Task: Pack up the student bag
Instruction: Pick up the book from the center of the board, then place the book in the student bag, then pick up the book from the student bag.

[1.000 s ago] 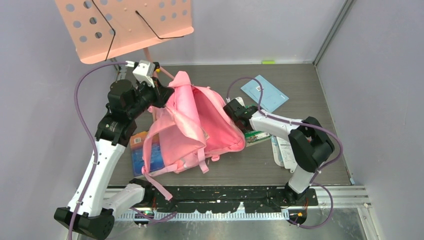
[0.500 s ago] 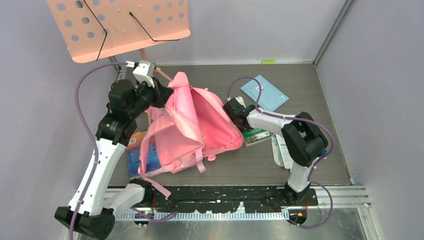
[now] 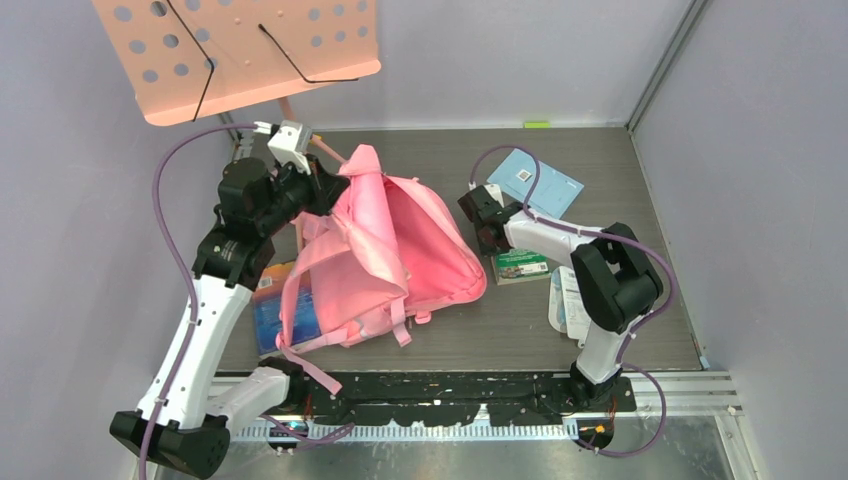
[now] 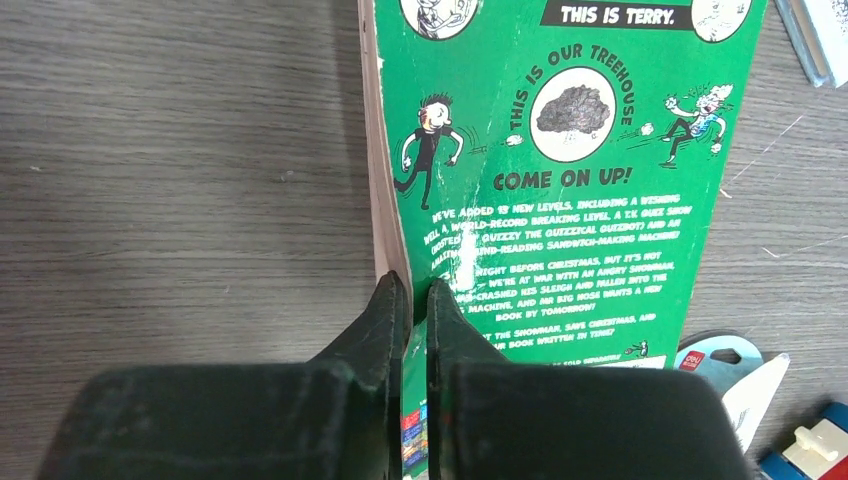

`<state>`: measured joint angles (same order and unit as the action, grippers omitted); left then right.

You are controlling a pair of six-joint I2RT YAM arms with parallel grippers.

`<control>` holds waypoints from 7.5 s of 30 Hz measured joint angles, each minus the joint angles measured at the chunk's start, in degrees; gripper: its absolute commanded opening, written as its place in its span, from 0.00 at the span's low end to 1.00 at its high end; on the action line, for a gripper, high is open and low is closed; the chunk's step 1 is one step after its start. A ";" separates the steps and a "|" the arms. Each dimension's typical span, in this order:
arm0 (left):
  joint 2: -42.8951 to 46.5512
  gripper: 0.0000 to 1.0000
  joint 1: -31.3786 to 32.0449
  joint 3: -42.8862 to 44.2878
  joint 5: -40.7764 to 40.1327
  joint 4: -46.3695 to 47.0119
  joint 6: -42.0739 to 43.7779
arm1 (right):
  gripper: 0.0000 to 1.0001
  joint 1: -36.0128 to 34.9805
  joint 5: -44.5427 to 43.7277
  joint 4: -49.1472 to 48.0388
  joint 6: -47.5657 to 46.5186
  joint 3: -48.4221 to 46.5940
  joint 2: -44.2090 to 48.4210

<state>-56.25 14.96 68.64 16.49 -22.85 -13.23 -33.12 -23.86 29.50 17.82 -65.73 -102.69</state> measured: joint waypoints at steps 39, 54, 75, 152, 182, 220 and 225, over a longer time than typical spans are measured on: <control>-10.99 0.95 27.06 -1.60 -15.78 10.23 -6.29 | 0.01 7.89 -3.10 -5.33 3.34 14.91 36.59; -34.91 0.92 35.67 -1.46 -7.28 31.78 -16.68 | 0.01 8.17 -5.42 -4.50 4.15 17.18 43.47; -55.08 0.95 43.87 -2.56 -3.74 56.98 -22.10 | 0.01 8.24 -4.98 -4.48 9.66 19.08 44.04; -7.48 0.00 41.77 -26.49 -34.18 21.20 -31.95 | 0.99 8.59 16.46 -2.54 18.56 8.02 46.86; -4.15 0.77 15.23 -24.87 -16.02 -2.01 -25.97 | 0.78 1.57 38.40 -23.65 27.39 13.20 17.22; -14.32 0.13 8.79 -27.54 -8.50 14.08 -24.06 | 0.48 -0.24 47.74 -39.89 35.71 11.30 5.62; -13.99 0.12 8.52 -27.98 -8.74 14.12 -24.04 | 0.46 -0.48 47.91 -43.19 36.15 12.74 6.91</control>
<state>-70.24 23.49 40.66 7.75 -8.73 -37.28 -33.61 24.05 -13.69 53.98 -52.99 -95.79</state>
